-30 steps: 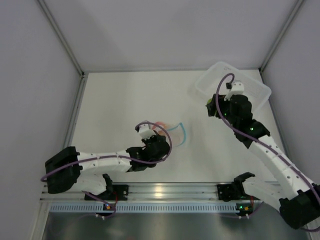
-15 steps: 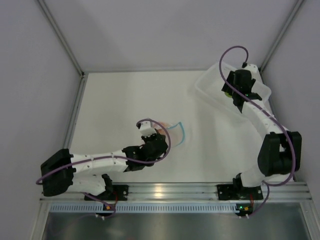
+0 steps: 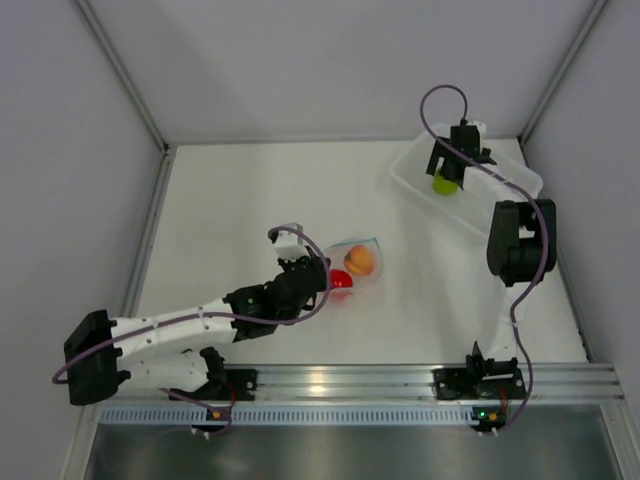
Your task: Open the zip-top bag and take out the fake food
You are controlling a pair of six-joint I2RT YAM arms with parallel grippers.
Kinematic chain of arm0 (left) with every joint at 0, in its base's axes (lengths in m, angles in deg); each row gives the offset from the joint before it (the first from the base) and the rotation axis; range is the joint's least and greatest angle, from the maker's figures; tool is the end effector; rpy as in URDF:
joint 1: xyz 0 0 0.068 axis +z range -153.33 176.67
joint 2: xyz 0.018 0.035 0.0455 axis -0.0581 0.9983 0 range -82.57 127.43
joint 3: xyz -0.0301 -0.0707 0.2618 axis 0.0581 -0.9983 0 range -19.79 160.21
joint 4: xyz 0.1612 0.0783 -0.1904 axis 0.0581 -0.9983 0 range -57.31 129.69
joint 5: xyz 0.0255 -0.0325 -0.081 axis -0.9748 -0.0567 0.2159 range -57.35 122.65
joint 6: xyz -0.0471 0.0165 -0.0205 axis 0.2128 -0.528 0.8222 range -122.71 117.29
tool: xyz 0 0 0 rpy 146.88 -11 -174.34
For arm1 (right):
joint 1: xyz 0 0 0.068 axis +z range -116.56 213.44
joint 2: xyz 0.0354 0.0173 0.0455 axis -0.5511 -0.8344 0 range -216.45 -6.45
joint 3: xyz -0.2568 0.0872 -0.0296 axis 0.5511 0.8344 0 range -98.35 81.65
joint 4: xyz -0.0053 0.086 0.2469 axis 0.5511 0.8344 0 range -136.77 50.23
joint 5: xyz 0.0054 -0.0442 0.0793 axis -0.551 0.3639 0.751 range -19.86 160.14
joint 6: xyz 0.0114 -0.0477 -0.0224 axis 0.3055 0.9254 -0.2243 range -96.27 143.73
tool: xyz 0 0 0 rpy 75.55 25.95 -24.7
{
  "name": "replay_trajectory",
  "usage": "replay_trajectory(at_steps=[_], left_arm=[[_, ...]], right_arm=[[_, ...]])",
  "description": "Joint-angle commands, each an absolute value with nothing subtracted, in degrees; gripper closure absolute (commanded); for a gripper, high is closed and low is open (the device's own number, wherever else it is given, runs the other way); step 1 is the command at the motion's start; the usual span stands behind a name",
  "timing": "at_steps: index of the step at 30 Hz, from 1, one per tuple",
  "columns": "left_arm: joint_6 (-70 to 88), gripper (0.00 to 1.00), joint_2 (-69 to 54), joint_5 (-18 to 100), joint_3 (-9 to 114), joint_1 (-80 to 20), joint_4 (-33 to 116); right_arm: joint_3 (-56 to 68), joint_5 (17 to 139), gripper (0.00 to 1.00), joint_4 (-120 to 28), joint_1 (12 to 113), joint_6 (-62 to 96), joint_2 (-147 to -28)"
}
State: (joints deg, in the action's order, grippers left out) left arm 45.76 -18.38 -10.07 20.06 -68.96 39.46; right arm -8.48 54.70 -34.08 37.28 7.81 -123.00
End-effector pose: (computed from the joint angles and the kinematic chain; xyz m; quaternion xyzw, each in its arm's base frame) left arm 0.1227 -0.2124 0.2632 -0.0777 0.8042 -0.2557 0.5309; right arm 0.4679 0.0220 0.2260 0.1516 0.8838 -0.0465 0.4402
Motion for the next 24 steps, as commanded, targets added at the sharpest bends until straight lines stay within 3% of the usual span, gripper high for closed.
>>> replay_trajectory(at_steps=[1,7,10,14,16,17,19,24], left_arm=[[43.43,1.0,-21.48,-10.15,20.12,-68.2,40.83],[43.17,1.0,-23.15,-10.07,19.67,-67.49,40.75],[43.87,1.0,-22.45,-9.98,20.02,-67.14,40.83],[45.98,1.0,-21.84,-9.45,20.72,-66.97,40.92],[46.16,1.0,-21.31,-9.72,21.16,-66.88,40.83],[45.98,1.0,-20.7,-9.89,21.95,-66.79,40.83],[45.72,1.0,-20.17,-10.07,22.83,-66.79,40.83],[45.37,1.0,-19.2,-9.98,25.2,-66.61,40.83]], right_arm=[[-11.43,55.91,0.01,-32.36,36.43,7.91,-120.37],[-5.9,56.25,0.01,-36.03,36.52,4.93,-109.12],[-1.42,58.79,0.01,-38.41,36.52,-3.67,-101.21],[12.62,86.24,0.01,-59.94,35.21,-8.59,-90.49],[22.64,93.49,0.06,-68.79,35.11,-17.28,-84.6],[24.5,98.65,0.14,-71.09,35.29,-19.84,-83.19],[29.07,100.37,0.16,-68.76,36.16,-23.64,-78.8],[40.92,90.2,0.24,-56.91,47.75,-19.0,-65.2]])
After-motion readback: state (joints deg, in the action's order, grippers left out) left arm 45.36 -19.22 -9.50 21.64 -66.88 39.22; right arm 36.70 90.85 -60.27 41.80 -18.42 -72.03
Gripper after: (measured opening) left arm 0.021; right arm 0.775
